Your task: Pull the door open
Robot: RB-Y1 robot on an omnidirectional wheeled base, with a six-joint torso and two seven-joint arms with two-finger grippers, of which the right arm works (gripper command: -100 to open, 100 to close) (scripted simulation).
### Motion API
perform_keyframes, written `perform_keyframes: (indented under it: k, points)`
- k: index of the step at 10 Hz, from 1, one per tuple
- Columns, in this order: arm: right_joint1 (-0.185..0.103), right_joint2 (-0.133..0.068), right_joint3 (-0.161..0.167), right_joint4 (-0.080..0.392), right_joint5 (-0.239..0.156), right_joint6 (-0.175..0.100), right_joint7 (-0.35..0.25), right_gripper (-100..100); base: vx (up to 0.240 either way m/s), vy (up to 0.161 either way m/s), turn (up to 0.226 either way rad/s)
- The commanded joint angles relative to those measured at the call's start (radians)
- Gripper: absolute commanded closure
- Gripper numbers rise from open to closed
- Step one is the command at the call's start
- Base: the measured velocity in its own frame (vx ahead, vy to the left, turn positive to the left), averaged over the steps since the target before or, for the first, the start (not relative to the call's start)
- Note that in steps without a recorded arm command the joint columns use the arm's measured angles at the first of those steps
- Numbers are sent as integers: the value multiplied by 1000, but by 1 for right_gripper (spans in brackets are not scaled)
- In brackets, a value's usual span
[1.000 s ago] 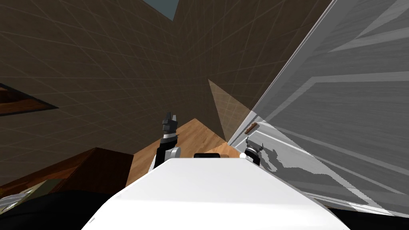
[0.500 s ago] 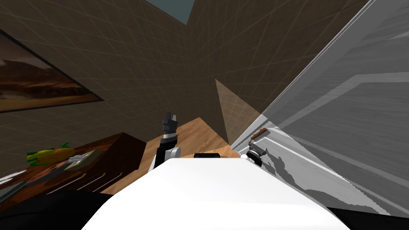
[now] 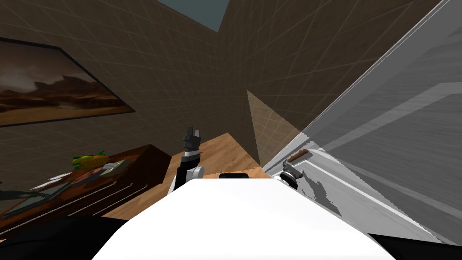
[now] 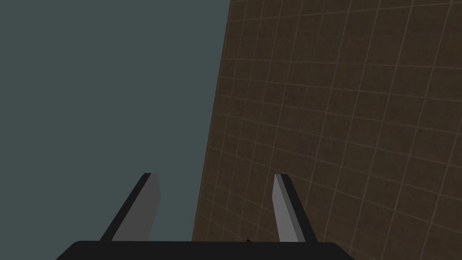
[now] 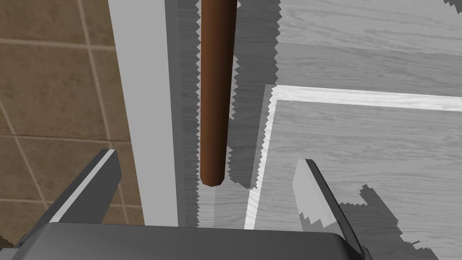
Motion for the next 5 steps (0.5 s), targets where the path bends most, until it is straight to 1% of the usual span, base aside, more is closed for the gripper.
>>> perform_keyframes:
  k: [1,2,3,4,5]
  points:
    - [5,-17,21,13,1,-6,-31,-100,195,-25,-122]
    - [10,-32,39,25,2,-11,-53,-100,215,-17,-109]
    - [15,-48,58,37,3,-17,-77,-100,217,-53,-135]
    - [17,-56,69,43,3,-19,-90,-100,190,-54,-108]
    - [23,-72,89,56,4,-25,-116,-100,158,-74,-139]
